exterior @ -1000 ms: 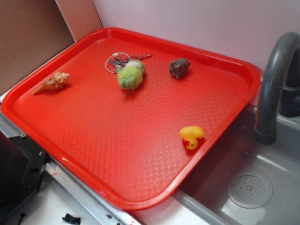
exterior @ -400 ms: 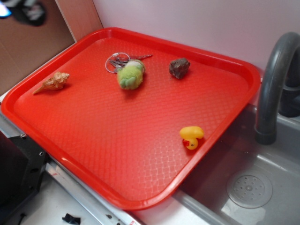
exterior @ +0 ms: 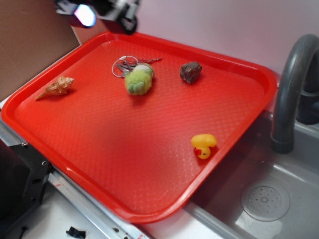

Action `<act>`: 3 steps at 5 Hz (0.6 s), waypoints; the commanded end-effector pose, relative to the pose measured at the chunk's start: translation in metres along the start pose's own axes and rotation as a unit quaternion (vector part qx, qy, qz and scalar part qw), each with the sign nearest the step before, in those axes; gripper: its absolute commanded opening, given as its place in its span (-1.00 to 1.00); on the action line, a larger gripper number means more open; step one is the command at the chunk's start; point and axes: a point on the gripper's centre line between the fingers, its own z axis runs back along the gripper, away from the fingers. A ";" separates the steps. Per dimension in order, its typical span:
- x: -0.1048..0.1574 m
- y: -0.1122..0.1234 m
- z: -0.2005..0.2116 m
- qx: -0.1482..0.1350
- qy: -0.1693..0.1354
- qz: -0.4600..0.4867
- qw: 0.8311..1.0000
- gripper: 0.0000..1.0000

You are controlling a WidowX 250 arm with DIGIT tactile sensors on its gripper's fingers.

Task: Grab the rock.

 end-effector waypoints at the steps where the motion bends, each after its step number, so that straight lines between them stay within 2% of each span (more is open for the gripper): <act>1: 0.051 -0.020 -0.042 -0.019 -0.027 -0.015 0.999 1.00; 2: 0.060 -0.019 -0.069 -0.003 -0.011 -0.011 1.000 1.00; 3: 0.065 -0.020 -0.087 0.000 0.000 -0.026 1.000 1.00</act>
